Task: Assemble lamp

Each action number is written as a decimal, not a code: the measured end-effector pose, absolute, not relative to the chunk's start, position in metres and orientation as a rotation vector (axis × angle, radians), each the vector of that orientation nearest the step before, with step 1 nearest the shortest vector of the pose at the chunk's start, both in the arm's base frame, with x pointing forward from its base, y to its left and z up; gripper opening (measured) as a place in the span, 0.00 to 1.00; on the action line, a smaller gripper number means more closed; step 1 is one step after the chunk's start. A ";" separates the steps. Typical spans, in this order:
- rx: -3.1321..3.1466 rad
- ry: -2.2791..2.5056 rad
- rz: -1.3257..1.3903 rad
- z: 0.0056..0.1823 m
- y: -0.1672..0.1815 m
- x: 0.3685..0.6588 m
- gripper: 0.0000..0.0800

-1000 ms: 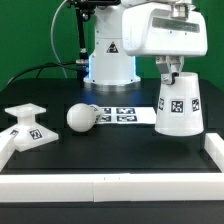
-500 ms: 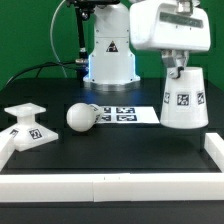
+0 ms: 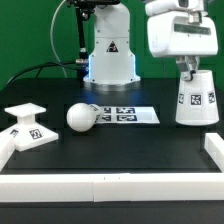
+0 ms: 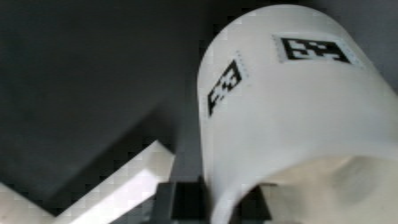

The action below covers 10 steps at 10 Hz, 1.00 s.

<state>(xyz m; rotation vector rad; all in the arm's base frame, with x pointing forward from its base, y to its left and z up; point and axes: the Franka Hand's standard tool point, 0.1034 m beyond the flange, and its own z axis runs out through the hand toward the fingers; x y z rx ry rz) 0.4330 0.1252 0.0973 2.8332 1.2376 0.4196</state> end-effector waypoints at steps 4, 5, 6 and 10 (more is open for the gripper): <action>2.822 1.261 0.390 0.088 0.113 0.433 0.05; 2.816 1.269 0.386 0.088 0.111 0.433 0.05; 2.812 1.284 0.383 0.087 0.116 0.431 0.05; 2.798 1.317 0.399 0.086 0.127 0.430 0.07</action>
Offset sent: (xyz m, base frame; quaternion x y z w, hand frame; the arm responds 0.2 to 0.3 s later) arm 0.0009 -0.0263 -0.0015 -0.0441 -0.0156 -0.0576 0.9972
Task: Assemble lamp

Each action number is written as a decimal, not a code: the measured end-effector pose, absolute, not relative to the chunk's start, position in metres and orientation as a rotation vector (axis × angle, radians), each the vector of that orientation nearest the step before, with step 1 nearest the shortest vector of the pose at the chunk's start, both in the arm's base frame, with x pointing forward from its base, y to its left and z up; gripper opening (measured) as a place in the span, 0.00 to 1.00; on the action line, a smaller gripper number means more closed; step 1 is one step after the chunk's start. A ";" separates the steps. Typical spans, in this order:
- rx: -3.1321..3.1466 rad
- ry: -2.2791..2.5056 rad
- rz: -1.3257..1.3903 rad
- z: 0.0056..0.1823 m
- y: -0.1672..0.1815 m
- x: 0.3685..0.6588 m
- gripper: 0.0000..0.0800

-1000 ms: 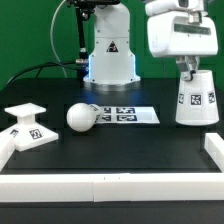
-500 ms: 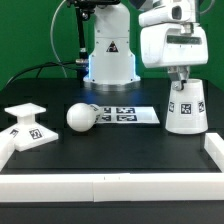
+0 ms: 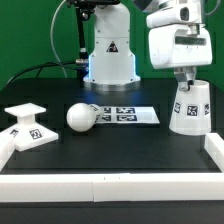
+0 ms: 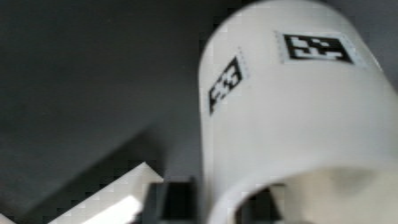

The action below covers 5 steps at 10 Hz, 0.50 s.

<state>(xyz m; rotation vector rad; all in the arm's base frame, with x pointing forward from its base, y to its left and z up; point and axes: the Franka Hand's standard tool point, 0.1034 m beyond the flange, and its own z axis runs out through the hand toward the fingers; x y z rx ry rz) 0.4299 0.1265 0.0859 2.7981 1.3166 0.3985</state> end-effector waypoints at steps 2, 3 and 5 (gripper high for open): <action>2.798 1.317 0.398 0.086 0.127 0.430 0.29; 2.798 1.316 0.398 0.086 0.126 0.430 0.52; 2.795 1.323 0.297 0.099 0.112 0.433 0.83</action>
Offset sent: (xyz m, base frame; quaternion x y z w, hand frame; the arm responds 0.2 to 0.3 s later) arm 0.0000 0.0000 0.0000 0.0000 0.0000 0.0000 1.0000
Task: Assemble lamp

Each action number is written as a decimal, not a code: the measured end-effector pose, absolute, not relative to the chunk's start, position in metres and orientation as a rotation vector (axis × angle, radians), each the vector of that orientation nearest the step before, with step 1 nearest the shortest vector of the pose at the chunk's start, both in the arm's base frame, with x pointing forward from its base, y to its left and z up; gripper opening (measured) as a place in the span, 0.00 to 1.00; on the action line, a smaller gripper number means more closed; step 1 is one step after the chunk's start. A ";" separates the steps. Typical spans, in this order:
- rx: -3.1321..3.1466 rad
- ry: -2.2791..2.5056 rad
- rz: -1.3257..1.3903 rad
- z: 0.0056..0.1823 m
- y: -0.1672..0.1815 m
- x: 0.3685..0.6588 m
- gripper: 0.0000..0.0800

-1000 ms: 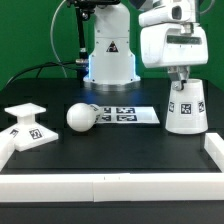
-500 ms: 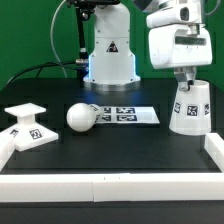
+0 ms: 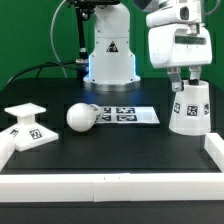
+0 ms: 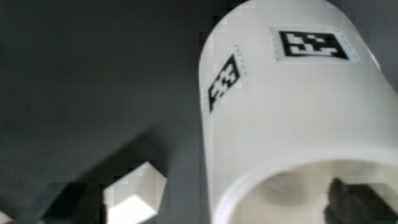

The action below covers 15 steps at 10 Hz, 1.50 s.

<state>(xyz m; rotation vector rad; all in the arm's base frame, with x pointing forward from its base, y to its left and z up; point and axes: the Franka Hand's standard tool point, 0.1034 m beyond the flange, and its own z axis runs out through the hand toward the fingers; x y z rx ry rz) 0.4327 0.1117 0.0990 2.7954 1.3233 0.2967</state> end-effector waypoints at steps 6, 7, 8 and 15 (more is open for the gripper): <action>2.789 1.296 0.202 0.149 0.063 0.462 0.87; 2.790 1.295 0.201 0.149 0.062 0.462 0.87; 2.790 1.294 0.200 0.149 0.062 0.462 0.87; 2.924 1.253 0.220 0.138 -0.060 0.461 0.87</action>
Offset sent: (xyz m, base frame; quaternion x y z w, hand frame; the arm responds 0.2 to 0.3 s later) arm 0.0127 -0.0441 0.0125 0.0974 -0.1044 0.1139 0.9832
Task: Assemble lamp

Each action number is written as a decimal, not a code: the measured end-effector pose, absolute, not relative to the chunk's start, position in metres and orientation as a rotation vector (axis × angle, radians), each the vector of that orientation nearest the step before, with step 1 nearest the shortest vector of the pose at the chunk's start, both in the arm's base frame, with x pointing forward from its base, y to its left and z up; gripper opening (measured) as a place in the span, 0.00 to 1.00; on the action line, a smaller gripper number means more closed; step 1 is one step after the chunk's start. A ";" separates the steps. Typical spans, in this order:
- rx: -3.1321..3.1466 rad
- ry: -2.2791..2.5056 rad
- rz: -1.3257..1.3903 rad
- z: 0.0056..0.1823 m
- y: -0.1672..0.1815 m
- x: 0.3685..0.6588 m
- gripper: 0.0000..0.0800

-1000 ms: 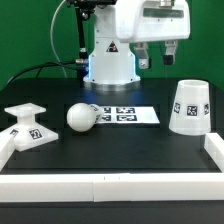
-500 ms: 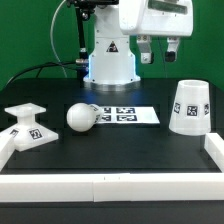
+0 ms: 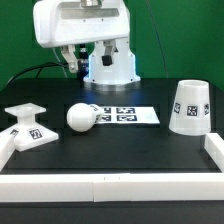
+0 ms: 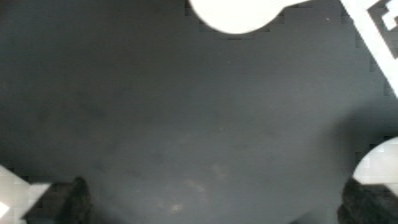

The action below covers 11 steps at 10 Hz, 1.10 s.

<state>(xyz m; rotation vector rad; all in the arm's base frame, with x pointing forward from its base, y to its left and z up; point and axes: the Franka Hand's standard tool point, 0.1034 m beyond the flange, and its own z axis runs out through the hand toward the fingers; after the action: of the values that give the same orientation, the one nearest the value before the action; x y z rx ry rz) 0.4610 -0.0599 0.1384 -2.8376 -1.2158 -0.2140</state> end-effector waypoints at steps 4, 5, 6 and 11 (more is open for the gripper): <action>-2.876 -1.123 -0.202 0.132 -0.089 0.460 0.87; -2.926 -1.021 -0.199 0.127 -0.125 0.465 0.87; -2.909 -1.106 -0.200 0.117 -0.150 0.467 0.87; -2.921 -1.050 -0.164 0.104 -0.172 0.465 0.87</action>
Offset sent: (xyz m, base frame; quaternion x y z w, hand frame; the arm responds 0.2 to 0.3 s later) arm 0.0062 -0.0611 -0.0088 -0.0146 0.0047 0.0971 0.9952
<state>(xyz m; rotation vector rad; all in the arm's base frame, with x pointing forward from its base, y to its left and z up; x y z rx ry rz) 0.4649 -0.1721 0.1035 -2.9206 -1.0502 -0.1642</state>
